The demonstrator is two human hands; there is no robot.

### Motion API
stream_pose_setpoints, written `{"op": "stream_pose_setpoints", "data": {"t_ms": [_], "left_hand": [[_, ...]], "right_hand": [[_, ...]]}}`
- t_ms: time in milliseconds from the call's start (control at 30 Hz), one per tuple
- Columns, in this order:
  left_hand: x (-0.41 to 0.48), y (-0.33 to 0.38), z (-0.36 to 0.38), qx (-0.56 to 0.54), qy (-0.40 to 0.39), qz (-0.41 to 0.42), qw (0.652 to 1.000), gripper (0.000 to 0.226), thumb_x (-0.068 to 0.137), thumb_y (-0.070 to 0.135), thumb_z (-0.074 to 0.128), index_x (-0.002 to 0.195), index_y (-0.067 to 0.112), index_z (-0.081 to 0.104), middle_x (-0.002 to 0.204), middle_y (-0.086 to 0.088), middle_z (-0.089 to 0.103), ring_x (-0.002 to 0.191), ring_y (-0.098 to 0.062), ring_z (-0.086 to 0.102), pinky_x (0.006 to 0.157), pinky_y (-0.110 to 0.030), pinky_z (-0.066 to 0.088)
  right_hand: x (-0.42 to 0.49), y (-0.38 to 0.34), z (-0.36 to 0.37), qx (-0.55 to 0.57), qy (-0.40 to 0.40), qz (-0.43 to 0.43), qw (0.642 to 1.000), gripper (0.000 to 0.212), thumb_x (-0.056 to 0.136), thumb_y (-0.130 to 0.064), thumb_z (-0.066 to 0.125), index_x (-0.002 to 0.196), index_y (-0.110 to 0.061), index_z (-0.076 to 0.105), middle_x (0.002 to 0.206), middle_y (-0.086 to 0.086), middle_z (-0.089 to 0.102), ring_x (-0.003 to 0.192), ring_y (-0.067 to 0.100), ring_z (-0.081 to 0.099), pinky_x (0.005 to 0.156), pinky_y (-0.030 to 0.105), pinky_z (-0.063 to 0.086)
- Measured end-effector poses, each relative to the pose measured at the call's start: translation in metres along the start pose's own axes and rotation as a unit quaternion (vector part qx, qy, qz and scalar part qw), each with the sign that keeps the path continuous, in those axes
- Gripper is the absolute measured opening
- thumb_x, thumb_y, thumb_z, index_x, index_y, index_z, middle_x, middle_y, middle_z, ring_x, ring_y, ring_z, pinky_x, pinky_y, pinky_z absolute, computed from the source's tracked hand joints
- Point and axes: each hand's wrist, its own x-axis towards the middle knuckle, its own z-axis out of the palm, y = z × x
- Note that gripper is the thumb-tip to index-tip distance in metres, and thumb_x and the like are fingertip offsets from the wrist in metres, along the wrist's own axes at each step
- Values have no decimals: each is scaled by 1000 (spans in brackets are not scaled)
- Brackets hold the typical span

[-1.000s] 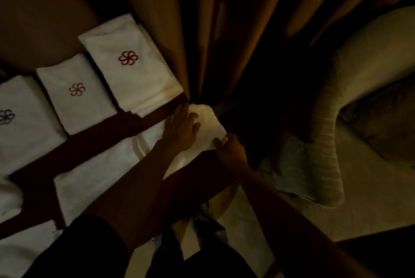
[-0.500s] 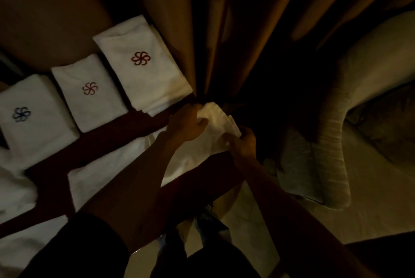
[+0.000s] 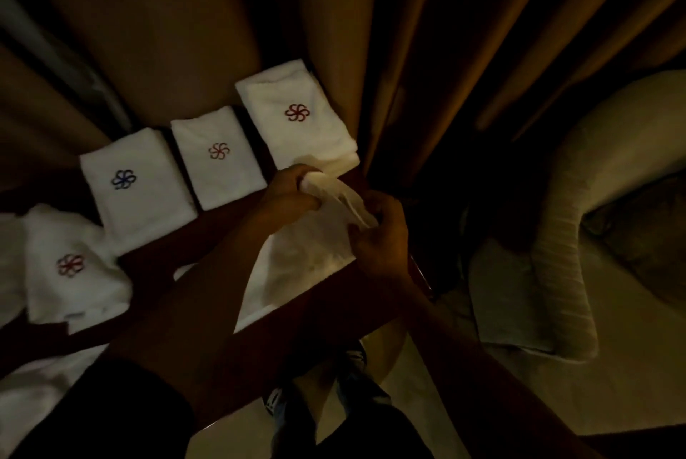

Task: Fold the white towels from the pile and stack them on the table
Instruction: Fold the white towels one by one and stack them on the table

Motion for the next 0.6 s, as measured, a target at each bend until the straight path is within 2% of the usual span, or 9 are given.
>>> {"op": "stream_pose_setpoints", "data": {"t_ms": [67,133,200,267,367,433,533,600], "left_hand": [[-15,-7,-23,13,8,4,1000,49,71,-2,80,114,17,68,107,-3,68,102,-22,64,86,-36,55],[-29,-16,-46,41,24,15,999,41,68,3,84,104,18,71,102,-4,71,97,-22,67,83,-36,56],[-47,-28,-69,72,38,13,997,36,67,10,87,95,22,70,95,2,71,91,-16,67,73,-26,53],[-65,-44,-91,85,47,9,995,30,68,17,87,89,27,69,89,8,70,86,-10,66,68,-23,51],[-92,-72,-120,134,50,5,990,20,74,19,80,88,27,69,88,8,70,84,-9,65,68,-21,50],[-109,-92,-135,179,53,17,982,20,72,21,79,91,25,71,93,3,70,90,-17,67,74,-23,51],[-132,-120,-147,226,43,27,973,36,68,35,67,100,18,73,103,-8,70,97,-27,67,84,-34,53],[-144,-138,-149,234,41,35,971,42,71,43,61,103,17,73,104,-10,71,98,-30,67,85,-42,54]], "right_hand": [[-13,-13,12,-3,-26,-68,997,47,74,-2,72,116,-21,58,111,-20,53,103,4,58,76,24,53],[-25,-21,29,-9,-52,-127,991,47,70,-1,71,114,-14,58,110,-5,55,102,16,58,76,29,52],[-37,-30,49,-39,-79,-152,985,50,69,1,73,117,-7,59,110,3,55,103,14,55,79,18,46],[-51,-39,69,-61,-106,-164,979,54,70,3,73,122,-5,58,114,4,53,104,3,48,80,5,39],[-75,-47,98,-71,-148,-185,969,58,73,3,72,127,-5,55,120,4,49,104,2,47,81,3,39],[-90,-47,116,-77,-183,-196,960,64,73,1,71,134,-4,50,124,6,45,107,10,50,81,8,44],[-111,-40,139,-98,-223,-194,950,76,70,-1,71,140,-1,43,128,13,41,113,26,52,83,28,52],[-121,-36,151,-129,-251,-175,943,80,68,-2,74,142,3,42,127,18,43,114,33,51,85,37,53]]}}
